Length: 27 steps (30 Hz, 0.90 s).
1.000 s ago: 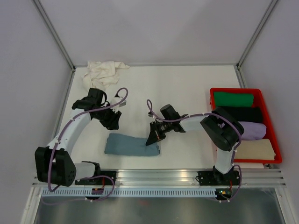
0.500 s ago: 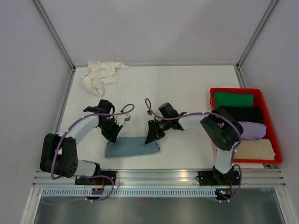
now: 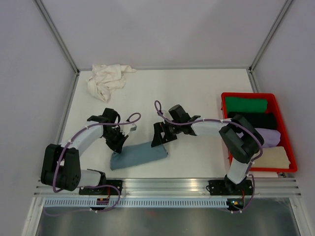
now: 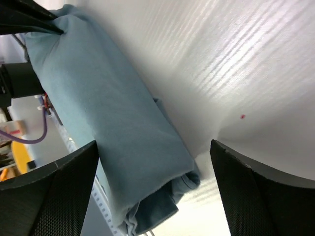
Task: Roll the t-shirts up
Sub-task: Roll the tshirt
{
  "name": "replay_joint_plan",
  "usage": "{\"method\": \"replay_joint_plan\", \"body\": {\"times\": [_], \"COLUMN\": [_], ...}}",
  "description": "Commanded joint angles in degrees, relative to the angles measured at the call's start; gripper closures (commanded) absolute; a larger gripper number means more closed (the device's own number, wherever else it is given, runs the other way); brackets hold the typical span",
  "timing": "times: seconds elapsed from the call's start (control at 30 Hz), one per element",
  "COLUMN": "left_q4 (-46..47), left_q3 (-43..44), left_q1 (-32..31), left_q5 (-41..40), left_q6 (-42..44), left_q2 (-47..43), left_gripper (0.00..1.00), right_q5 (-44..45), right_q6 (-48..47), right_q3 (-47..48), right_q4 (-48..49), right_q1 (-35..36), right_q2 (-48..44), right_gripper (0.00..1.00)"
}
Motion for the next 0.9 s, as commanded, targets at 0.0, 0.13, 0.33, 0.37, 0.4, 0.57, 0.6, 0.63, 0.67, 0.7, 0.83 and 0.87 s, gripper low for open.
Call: {"method": "replay_joint_plan", "body": {"times": [0.0, 0.13, 0.33, 0.37, 0.4, 0.57, 0.6, 0.63, 0.67, 0.7, 0.83, 0.87], "left_q4": [-0.7, -0.7, -0.7, -0.7, -0.6, -0.4, -0.2, -0.2, -0.2, -0.1, 0.0, 0.0], "left_q3": [-1.1, -1.1, -1.2, -1.0, -1.1, -1.1, -1.2, -1.1, -1.1, -1.2, -1.3, -1.3], "left_q1": [0.1, 0.1, 0.1, 0.1, 0.1, 0.1, 0.1, 0.1, 0.1, 0.1, 0.1, 0.1], "left_q5": [-1.0, -0.7, -0.7, -0.5, -0.3, 0.4, 0.4, 0.7, 0.8, 0.9, 1.1, 1.3], "left_q6": [1.9, 1.9, 1.9, 1.9, 1.7, 1.0, 0.9, 0.8, 0.7, 0.7, 0.6, 0.5], "left_q2": [-1.7, -2.3, -2.2, -2.2, -2.2, -1.9, -1.9, -1.6, -1.6, -1.6, -1.5, -1.4], "left_gripper": [0.92, 0.92, 0.92, 0.92, 0.92, 0.92, 0.92, 0.92, 0.92, 0.92, 0.92, 0.92], "right_q5": [7.0, 13.1, 21.0, 21.6, 22.8, 21.3, 19.0, 15.6, 16.8, 21.3, 45.7, 50.0], "right_q6": [-3.8, -7.4, -16.1, -16.8, -15.3, -7.5, -7.8, -9.5, -13.0, -23.9, -41.6, -43.1], "right_q3": [2.2, 2.2, -1.9, -3.1, -4.4, -15.0, -14.8, -12.3, -10.9, -9.8, -13.5, -14.3], "right_q4": [-3.2, -3.1, 5.2, 7.4, 13.0, 29.8, 30.7, 28.7, 25.3, 15.7, 7.5, 6.7], "right_q1": [-0.3, -0.9, -1.0, -1.0, -1.0, -1.0, -1.0, -1.0, 0.3, 2.5, 21.8, 27.2], "right_q2": [-5.3, -11.4, -28.8, -33.1, -35.2, -44.0, -43.6, -43.0, -41.8, -41.4, -39.9, -38.9], "right_gripper": [0.02, 0.02, 0.02, 0.02, 0.02, 0.02, 0.03, 0.07, 0.08, 0.07, 0.02, 0.02]}}
